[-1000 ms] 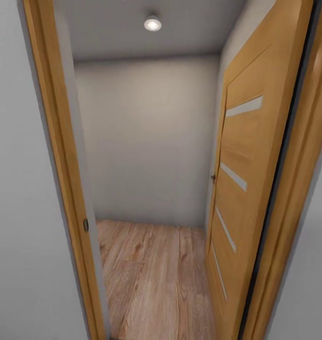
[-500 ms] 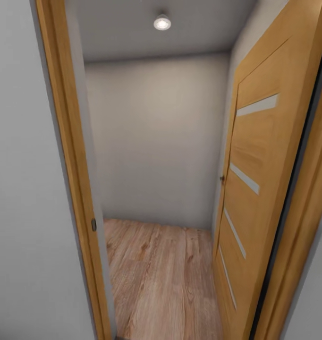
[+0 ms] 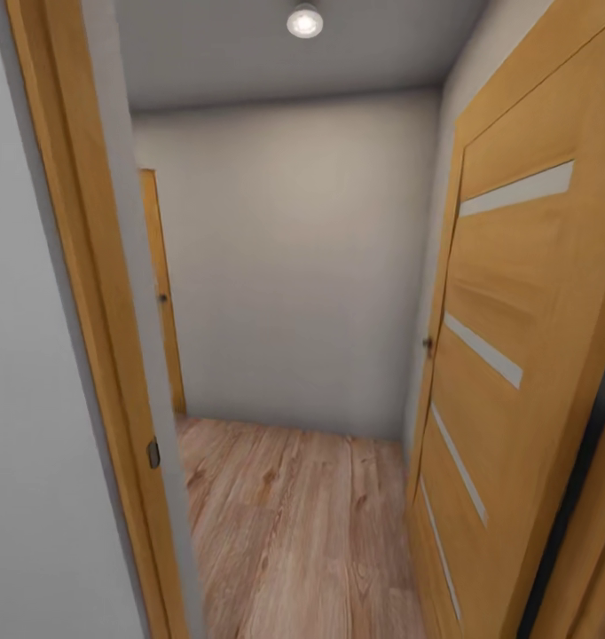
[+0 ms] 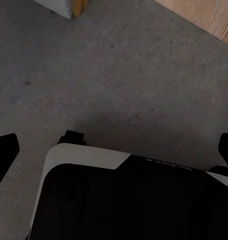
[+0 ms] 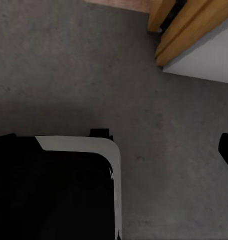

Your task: Move the two storage containers from the living room to the garage. In the garage, place one container on the floor and stack the other container on top of it (either order is fine).

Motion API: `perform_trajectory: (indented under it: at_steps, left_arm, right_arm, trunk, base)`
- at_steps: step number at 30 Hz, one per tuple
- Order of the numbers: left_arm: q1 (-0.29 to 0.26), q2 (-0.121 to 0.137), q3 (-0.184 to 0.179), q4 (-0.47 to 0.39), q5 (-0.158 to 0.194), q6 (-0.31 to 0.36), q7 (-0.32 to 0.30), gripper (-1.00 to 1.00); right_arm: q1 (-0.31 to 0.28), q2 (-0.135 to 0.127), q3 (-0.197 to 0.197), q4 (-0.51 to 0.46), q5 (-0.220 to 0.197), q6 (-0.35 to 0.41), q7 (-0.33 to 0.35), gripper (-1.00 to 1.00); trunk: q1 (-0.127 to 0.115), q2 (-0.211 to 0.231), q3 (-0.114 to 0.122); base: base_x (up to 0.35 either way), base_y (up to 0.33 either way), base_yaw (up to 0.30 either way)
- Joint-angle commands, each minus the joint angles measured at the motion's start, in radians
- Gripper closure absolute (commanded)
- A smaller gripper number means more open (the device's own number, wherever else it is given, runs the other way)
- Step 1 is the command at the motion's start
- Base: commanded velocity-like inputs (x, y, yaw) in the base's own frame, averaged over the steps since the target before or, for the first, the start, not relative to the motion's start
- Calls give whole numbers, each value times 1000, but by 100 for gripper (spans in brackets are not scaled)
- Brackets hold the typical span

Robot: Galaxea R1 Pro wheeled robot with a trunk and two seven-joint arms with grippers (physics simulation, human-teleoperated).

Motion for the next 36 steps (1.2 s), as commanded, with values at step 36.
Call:
perform_trajectory:
  at_steps: [36]
  left_arm:
    - [-1,-1,0,-1,5,-3,-3,-100]
  right_arm:
    - [-2,-1,4,3,-9,-5,5,-100]
  trunk:
    - [1,-1,-2]
  base:
    - [193,-65,0]
